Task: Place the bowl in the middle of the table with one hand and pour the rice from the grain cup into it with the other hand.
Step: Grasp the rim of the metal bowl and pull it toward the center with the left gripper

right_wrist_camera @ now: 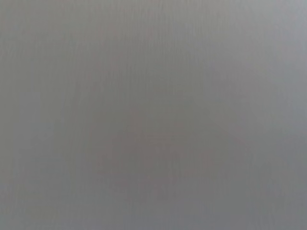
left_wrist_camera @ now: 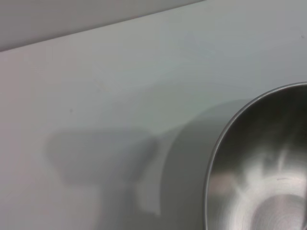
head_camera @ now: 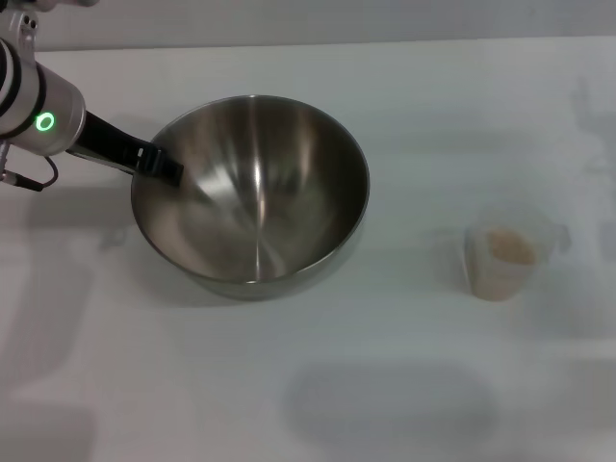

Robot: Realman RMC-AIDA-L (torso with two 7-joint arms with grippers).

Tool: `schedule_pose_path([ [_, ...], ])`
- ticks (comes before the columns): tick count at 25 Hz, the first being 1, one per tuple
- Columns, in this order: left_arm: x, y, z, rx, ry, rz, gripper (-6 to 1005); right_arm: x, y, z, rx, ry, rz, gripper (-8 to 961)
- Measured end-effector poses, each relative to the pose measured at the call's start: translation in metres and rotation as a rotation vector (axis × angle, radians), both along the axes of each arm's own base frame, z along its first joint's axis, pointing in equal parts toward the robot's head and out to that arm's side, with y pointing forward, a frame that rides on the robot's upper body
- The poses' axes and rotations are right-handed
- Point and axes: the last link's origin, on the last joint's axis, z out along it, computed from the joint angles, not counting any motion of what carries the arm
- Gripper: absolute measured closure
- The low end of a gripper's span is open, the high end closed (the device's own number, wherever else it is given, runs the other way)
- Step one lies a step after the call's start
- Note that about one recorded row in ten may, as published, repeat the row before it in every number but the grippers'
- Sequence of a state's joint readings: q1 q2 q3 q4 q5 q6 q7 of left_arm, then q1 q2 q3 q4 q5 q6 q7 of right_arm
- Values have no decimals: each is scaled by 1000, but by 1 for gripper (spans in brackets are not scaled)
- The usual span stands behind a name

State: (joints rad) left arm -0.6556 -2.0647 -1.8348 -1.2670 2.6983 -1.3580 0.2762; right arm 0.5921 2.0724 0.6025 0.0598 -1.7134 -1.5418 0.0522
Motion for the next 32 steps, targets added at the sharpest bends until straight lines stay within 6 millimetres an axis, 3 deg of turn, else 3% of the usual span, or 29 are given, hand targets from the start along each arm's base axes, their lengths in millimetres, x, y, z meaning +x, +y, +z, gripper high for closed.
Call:
schedule_pose_path([
  [15,2,3,-5,-15,35,-8,427,0,0,0,1,1,-1,252],
  [27,5,3,-8,-36,47,-12,608,0,0,0,2,0,-2,253],
  [32,5,3,-9,-38,50,-13,833,0,0,0,2,-1,-1,253],
])
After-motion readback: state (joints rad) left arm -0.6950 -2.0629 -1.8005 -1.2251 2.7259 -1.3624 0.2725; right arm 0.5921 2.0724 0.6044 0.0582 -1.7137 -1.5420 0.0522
